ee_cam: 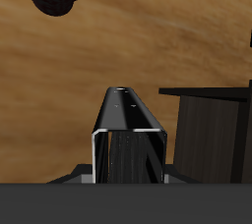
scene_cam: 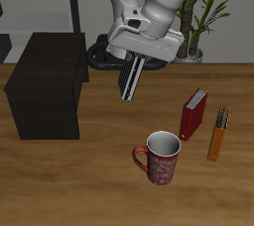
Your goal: Place the striped book in the top region of the shelf
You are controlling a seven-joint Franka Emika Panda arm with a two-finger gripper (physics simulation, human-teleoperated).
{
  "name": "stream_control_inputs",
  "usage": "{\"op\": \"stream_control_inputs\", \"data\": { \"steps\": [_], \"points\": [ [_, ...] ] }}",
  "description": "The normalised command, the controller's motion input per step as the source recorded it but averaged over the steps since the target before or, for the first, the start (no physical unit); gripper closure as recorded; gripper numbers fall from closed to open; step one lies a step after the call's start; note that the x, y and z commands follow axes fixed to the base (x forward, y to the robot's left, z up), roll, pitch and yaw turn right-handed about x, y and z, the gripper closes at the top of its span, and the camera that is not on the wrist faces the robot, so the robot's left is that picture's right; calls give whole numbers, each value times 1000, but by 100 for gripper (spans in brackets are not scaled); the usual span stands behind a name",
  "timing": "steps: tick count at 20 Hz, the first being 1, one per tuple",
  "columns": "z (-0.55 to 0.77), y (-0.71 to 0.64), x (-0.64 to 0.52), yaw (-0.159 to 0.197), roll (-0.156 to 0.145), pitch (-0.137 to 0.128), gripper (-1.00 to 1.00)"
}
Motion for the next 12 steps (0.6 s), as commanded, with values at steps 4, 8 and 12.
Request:
{"op": "stream_control_inputs", "data": {
  "steps": [4,8,12],
  "points": [
    [-18,135,61,77,-84,21,100],
    [-82,-60,62,67,-99,23,100],
    [7,-53,34,54,-123,-4,100]
  ]
}}
